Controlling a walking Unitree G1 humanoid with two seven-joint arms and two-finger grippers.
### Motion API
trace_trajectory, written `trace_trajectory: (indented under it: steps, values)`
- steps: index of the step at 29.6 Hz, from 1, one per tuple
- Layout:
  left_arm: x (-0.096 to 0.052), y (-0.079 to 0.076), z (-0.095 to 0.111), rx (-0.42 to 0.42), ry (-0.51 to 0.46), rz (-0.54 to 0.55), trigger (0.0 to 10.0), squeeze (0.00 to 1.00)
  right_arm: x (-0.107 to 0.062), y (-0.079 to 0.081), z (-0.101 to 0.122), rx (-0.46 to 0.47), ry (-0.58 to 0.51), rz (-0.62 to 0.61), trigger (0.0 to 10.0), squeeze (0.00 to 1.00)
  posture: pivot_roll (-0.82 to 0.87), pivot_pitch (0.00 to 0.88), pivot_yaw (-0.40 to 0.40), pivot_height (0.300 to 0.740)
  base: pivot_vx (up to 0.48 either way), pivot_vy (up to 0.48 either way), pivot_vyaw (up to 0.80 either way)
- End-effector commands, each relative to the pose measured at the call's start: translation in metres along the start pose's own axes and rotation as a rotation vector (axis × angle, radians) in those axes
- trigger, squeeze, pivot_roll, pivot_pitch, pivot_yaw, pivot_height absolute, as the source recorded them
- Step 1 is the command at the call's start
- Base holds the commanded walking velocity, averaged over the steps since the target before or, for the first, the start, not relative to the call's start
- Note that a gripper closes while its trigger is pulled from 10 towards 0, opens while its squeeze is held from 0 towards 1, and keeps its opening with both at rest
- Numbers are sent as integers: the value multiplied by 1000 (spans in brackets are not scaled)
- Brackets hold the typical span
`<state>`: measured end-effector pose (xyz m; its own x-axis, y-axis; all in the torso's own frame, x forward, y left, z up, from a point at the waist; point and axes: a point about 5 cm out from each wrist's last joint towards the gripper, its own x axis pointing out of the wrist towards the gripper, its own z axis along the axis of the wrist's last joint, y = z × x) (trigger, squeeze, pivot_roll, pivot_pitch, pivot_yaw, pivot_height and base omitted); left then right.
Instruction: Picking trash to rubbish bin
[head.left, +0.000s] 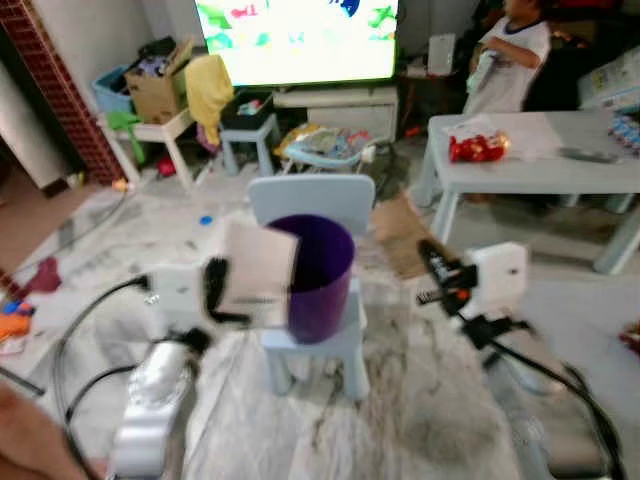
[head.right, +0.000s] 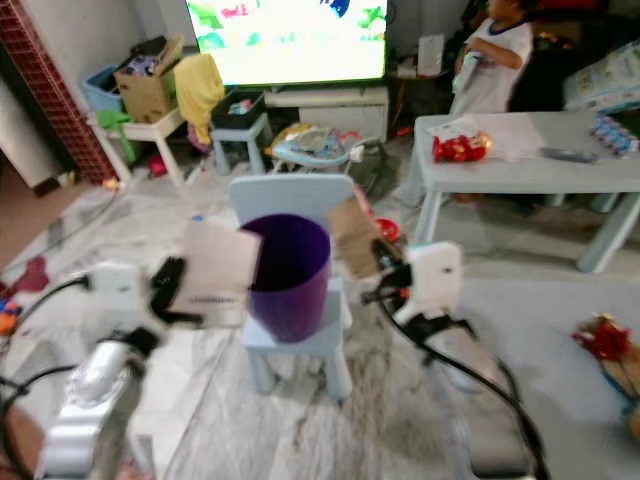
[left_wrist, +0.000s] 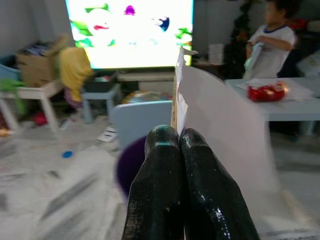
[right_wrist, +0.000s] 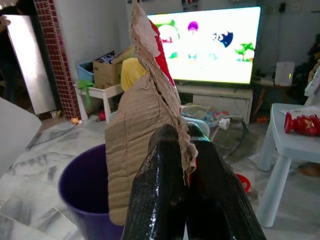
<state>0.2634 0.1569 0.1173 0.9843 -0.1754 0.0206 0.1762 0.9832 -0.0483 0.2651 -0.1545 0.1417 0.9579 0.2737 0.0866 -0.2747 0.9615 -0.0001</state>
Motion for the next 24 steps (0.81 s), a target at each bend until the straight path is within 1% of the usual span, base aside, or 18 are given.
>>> trace_trajectory:
  steps: [1,8,13,24]
  values:
    - [-3,15,2,31,1,49,0,0,5,10,3,8,-15,31,0,0,-21,0,57,740,334,0,0]
    - [-2,16,2,33,-1,52,0,0,6,13,2,1,-17,55,0,0,-19,0,59,740,332,0,0]
    - [-1,14,2,32,-1,46,0,0,7,15,1,1,-14,67,0,0,-19,0,59,740,338,0,0]
    - [-1,13,1,29,2,48,0,0,8,16,1,-2,-13,78,0,0,-17,0,54,740,344,0,0]
